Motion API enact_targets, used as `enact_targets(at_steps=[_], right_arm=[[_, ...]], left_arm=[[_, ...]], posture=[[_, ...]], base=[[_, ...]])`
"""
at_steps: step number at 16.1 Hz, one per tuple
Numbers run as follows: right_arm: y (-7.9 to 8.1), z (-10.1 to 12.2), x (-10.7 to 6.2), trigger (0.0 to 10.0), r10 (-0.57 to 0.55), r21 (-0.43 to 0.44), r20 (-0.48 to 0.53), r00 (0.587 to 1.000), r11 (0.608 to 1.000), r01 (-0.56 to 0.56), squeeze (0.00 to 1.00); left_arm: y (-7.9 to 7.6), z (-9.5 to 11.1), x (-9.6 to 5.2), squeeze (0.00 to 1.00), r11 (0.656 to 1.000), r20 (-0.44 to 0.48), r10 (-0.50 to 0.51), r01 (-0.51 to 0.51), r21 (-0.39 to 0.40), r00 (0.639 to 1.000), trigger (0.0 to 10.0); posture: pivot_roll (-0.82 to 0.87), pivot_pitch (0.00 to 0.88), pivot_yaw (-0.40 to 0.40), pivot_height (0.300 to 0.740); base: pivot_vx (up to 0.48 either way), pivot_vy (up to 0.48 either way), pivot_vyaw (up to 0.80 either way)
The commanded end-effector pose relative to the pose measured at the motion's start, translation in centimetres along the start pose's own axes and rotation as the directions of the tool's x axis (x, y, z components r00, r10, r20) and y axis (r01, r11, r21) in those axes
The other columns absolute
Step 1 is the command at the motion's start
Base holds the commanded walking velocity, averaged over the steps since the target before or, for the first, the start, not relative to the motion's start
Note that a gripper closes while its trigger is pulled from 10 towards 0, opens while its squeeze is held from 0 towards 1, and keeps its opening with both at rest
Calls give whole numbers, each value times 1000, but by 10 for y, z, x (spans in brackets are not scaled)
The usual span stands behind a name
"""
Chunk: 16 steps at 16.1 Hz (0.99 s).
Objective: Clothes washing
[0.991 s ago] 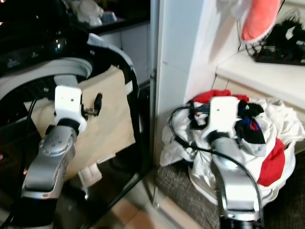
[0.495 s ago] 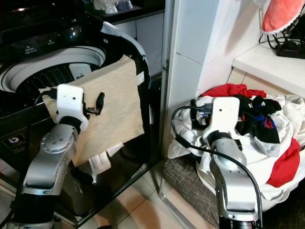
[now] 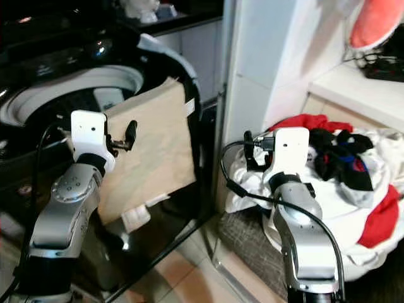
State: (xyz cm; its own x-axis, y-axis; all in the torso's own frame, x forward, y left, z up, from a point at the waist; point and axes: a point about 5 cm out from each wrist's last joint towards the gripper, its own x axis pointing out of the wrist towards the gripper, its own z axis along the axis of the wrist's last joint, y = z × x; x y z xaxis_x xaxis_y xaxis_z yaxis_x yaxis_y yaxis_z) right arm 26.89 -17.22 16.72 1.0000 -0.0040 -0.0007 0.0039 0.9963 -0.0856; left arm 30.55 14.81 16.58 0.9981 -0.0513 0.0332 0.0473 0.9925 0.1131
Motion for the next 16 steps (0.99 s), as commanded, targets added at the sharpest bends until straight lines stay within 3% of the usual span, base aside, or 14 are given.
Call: enact_targets(at_steps=[1,6,12,16], right_arm=[[0,6,0,10000,2,-1,18,1000,1000,-2,0],[-2,6,0,10000,12,-18,9,1000,1000,-12,0],[6,6,-3,10000,56,-47,-4,998,997,-56,0],[1,5,-8,10000,22,-34,-7,1000,999,-23,0]], left_arm=[[-2,3,2,0,1000,8,-9,10,-3,1000,10000],[-7,3,1,0,1000,12,-8,8,-9,1000,10000],[-3,4,-2,0,1000,30,-5,5,3,1000,10000],[-5,5,-1,0,1000,28,-17,16,12,999,10000]], posture=[[-57,0,45,740],[-77,0,16,740],[-103,0,65,740],[-102,0,81,740]], base=[[364,0,0],[357,0,0],[0,0,0],[0,0,0]])
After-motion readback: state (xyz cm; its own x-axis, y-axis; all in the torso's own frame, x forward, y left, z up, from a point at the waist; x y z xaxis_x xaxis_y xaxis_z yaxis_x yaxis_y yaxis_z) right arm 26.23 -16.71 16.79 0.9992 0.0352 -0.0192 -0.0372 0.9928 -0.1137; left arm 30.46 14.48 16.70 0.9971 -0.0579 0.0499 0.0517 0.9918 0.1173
